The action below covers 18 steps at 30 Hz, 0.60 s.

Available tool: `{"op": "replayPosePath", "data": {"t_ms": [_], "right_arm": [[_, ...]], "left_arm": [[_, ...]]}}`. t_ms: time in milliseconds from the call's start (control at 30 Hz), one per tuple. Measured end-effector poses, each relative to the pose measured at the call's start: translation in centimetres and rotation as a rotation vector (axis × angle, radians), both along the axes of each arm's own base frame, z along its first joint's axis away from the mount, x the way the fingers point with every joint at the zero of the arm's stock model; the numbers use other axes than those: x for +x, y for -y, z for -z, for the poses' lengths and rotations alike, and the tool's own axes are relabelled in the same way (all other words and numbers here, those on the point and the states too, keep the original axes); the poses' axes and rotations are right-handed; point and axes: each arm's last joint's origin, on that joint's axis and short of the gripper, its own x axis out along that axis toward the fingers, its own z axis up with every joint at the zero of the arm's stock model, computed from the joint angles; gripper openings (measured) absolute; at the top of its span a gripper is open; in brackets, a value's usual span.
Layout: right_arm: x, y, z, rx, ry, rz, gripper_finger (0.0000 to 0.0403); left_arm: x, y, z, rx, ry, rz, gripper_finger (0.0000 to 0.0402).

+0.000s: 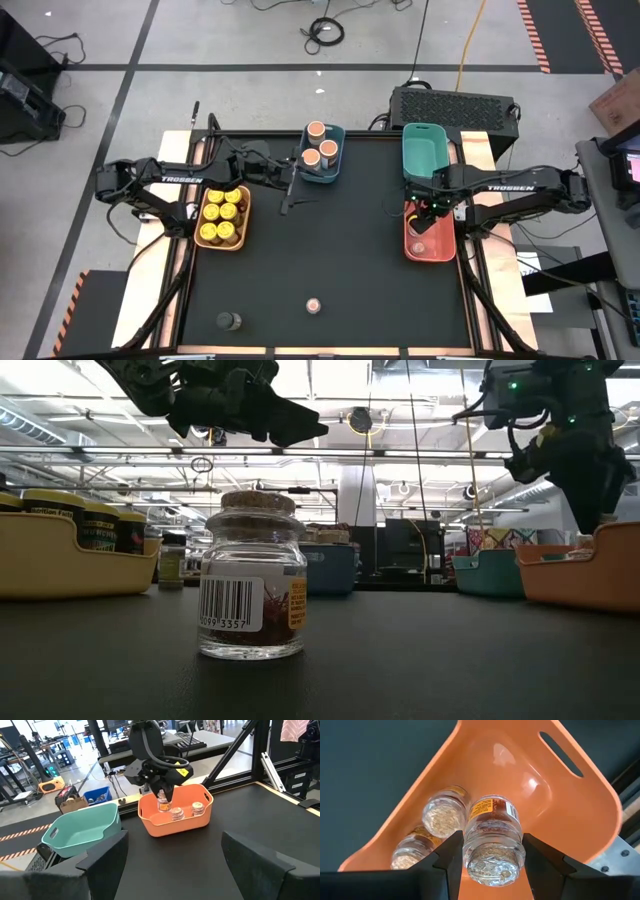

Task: Sort spices by type
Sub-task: Put the small brown seasoning bottle into the orange bin

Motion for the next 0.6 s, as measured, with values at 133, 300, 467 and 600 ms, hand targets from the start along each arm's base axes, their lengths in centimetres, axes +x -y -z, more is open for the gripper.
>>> {"op": "replayPosePath", "data": {"t_ms": [133, 300, 467, 600], "right_arm": [[0.1, 0.0, 0.2, -0.002, 0.011, -0.001, 0.0160], [0.5, 0.1, 0.2, -0.010, 0.044, 0.000, 0.0160], [1.0, 0.2, 0.7, -0.028, 0.018, -0.001, 0.0160], [2.0, 0.5, 1.6, -0.026, 0.001, -0.014, 0.0160]], "left_arm": [[0.0, 0.0, 0.0, 0.000, 0.000, 0.000, 0.0320], [0.0, 0.0, 0.0, 0.000, 0.000, 0.000, 0.0320], [0.0, 0.0, 0.0, 0.000, 0.000, 0.000, 0.0320], [0.0, 0.0, 0.0, 0.000, 0.000, 0.000, 0.0320]]}}
